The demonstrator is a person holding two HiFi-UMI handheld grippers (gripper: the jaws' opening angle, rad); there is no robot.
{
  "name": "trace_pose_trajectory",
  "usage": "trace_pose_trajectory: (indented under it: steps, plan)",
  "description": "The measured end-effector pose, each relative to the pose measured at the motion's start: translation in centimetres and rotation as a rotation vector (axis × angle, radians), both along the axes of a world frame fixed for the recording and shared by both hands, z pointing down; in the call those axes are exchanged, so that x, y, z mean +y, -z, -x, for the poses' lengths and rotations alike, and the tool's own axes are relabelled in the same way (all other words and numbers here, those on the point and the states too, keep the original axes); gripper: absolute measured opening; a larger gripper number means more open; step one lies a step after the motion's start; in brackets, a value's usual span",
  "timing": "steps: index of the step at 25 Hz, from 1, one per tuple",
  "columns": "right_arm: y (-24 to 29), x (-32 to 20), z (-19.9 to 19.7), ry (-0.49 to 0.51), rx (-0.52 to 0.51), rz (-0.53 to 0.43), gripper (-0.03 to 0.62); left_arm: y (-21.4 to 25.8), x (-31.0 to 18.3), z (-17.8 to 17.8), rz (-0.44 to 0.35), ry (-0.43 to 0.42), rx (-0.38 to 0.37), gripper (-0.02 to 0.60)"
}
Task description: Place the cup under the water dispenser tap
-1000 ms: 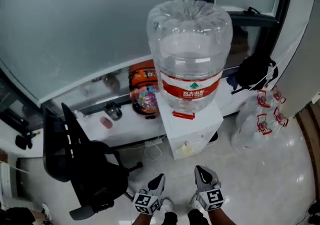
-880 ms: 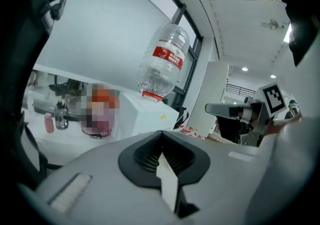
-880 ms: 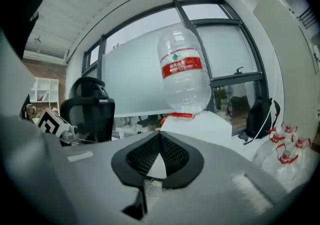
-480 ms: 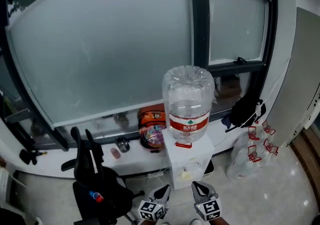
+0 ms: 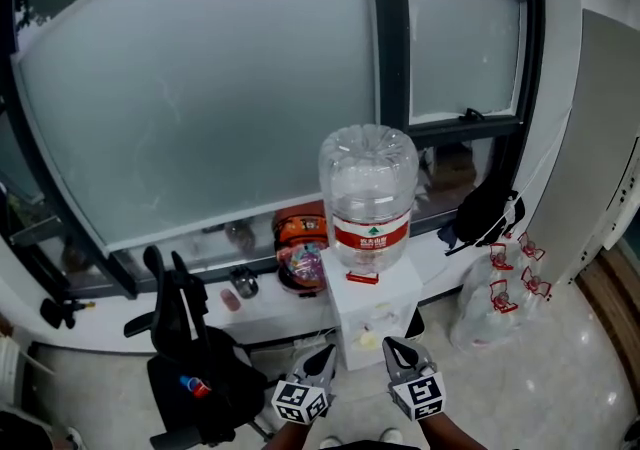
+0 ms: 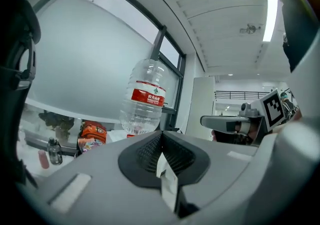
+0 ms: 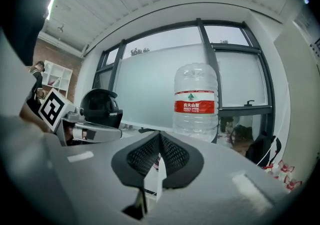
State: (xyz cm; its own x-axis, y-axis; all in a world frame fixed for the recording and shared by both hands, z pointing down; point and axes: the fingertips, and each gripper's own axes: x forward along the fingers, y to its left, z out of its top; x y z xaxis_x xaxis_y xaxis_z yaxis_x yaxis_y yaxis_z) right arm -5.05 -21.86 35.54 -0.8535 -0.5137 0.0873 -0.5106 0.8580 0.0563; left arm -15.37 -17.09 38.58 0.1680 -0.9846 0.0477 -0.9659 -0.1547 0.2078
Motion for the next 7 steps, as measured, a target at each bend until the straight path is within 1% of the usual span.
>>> trace_pose_trajectory:
  steps: [3,7]
  plan:
    - [0.3,-0.6,0.0,-0.013,-0.034,0.028,0.002,0.6,-0.4,-0.3,-0.015,-0.008,-0.024,0.017]
    - [1.2,-1.8,0.3,-0.021,-0.044,0.025,0.002,1.3,-1.2,-0.2,-0.019,-0.014,-0.041,0.017]
